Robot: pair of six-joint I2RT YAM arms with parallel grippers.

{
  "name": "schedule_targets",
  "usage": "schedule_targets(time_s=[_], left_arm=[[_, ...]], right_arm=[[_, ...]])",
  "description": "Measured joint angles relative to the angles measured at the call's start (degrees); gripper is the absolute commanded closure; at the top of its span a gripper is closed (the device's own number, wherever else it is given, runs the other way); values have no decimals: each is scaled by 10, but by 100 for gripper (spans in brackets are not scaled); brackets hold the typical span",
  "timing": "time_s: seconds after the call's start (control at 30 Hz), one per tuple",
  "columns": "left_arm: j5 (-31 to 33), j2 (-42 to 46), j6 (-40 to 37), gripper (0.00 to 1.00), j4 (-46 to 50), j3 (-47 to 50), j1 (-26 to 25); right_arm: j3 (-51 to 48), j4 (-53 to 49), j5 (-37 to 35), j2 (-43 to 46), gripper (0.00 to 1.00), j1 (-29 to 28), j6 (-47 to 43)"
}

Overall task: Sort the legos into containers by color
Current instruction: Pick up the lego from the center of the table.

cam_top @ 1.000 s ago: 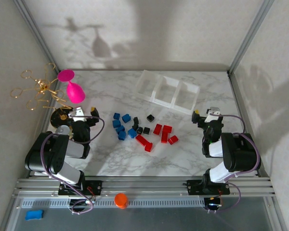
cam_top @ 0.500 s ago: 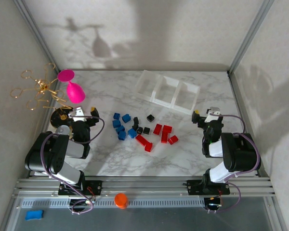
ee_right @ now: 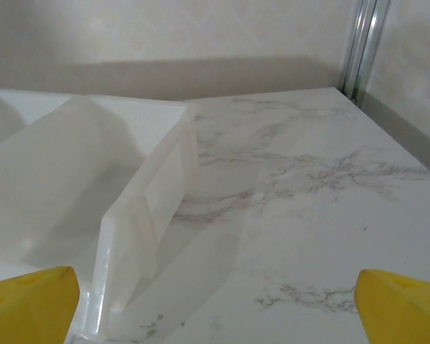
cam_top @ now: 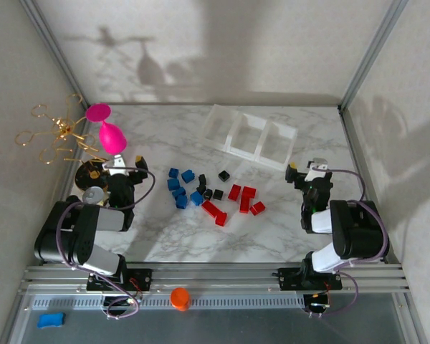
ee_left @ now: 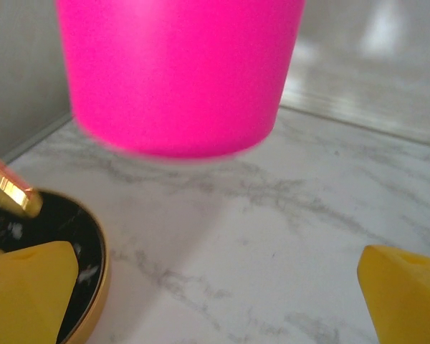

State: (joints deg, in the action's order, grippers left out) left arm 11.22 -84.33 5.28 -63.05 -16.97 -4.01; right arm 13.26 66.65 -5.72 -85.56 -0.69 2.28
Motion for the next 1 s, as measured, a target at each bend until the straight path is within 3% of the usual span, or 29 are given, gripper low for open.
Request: schedule_targets(time_s=[0.23, 0.37, 0.57, 0.73, 1.0], left_arm=[[-11, 57, 1, 0, 69, -25, 0], [-12, 127, 25, 1, 100, -12, 1], [34, 264, 145, 0, 177, -2, 9], [44, 322, 212, 0, 258, -3, 17], [-29, 349, 254, 1, 395, -27, -5]], right_arm=[[15, -71, 0, 105, 1, 0, 6], [29, -146, -2, 178, 1, 0, 56], [82, -296, -32, 243, 1, 1, 193], [102, -401, -9, 245, 1, 0, 244], [190, -563, 28, 212, 1, -61, 263]])
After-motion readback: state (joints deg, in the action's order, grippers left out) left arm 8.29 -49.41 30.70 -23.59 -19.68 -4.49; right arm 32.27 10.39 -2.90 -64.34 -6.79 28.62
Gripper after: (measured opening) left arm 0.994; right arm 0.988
